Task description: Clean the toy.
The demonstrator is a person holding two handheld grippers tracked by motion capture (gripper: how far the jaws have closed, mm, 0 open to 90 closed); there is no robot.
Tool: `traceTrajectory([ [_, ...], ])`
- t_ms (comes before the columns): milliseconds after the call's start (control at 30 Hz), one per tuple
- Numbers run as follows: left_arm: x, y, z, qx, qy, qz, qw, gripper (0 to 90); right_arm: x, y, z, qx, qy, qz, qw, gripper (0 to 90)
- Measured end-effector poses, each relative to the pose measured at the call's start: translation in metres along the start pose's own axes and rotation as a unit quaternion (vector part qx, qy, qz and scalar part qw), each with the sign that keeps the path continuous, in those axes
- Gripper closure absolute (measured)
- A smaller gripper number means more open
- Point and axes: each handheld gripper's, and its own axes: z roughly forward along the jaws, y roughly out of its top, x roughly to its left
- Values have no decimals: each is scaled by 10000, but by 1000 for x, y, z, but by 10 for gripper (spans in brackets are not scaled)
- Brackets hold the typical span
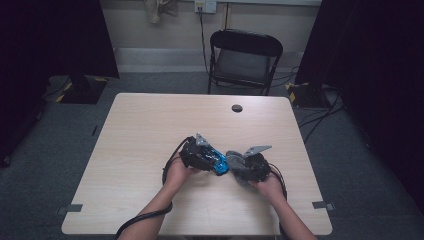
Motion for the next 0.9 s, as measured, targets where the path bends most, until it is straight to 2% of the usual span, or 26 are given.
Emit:
traceTrajectory([
  [500, -2, 0, 0, 0, 44, -23, 10000, 207, 18, -7, -3, -18, 326, -80, 9994, 691],
  [900, -3, 1, 0, 18, 52, -36, 10000, 216, 27, -7, -2, 42, 447, -174, 9988, 692],
])
